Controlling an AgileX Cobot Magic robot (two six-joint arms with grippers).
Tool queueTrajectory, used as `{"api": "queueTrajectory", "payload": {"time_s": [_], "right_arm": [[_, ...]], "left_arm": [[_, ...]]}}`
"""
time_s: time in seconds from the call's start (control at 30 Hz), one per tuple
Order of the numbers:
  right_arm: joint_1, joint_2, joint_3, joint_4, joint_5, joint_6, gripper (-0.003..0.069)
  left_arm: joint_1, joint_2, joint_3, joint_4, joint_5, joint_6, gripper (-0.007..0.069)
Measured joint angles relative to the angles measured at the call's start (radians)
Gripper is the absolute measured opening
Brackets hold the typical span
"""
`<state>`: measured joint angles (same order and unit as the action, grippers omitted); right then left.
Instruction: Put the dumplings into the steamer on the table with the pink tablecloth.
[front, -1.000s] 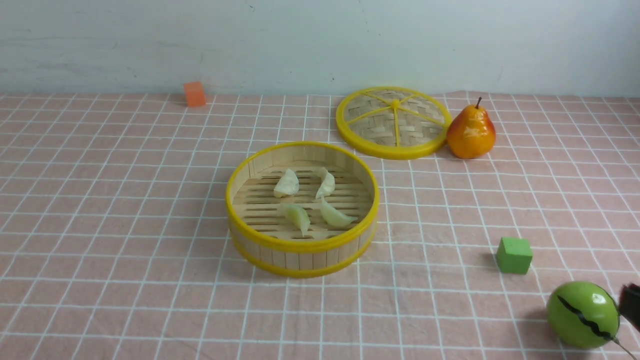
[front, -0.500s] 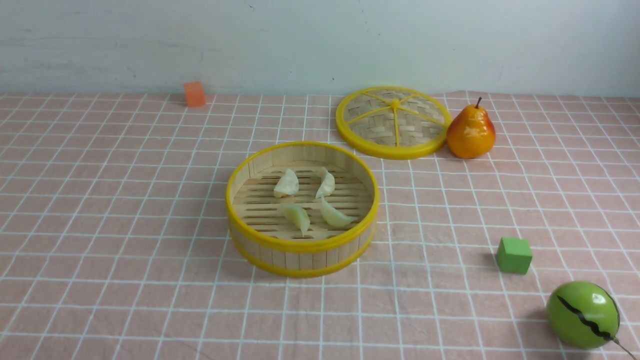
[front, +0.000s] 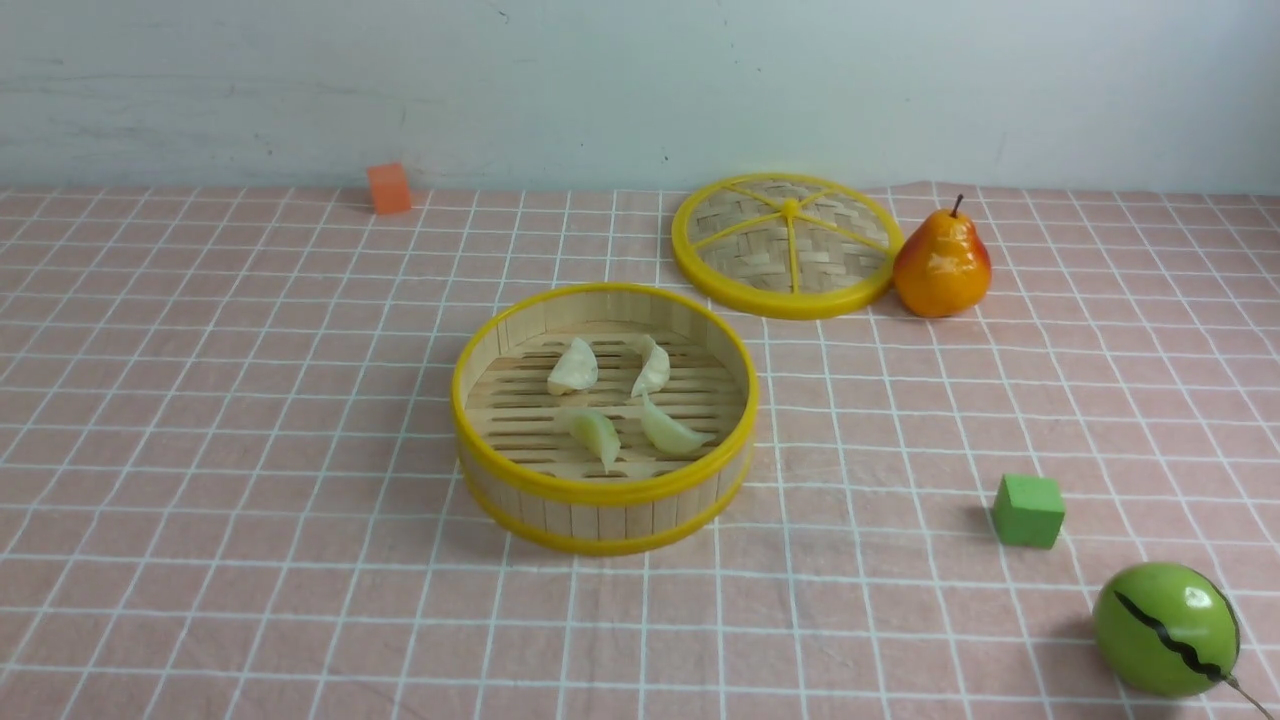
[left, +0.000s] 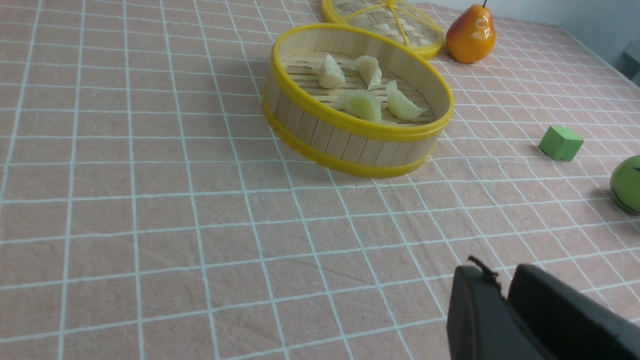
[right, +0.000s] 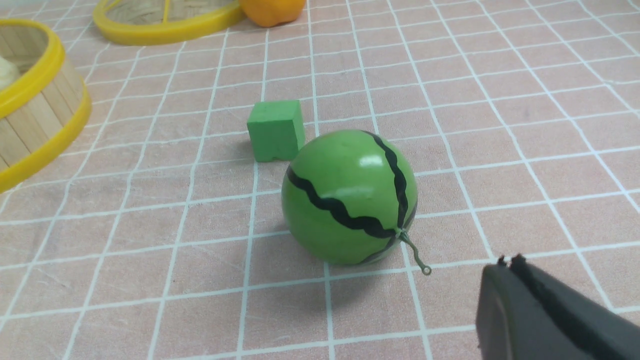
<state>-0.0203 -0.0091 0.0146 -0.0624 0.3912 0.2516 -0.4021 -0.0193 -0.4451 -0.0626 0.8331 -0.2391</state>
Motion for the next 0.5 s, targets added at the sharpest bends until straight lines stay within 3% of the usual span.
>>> {"api": "queueTrajectory", "payload": {"time_s": [0.5], "right_arm": [[0.000,-0.001,0.000,0.000,0.000,0.000,-0.0010]], "left_arm": [[0.000,0.000,0.000,0.000,0.000,-0.002,0.0108]]}}
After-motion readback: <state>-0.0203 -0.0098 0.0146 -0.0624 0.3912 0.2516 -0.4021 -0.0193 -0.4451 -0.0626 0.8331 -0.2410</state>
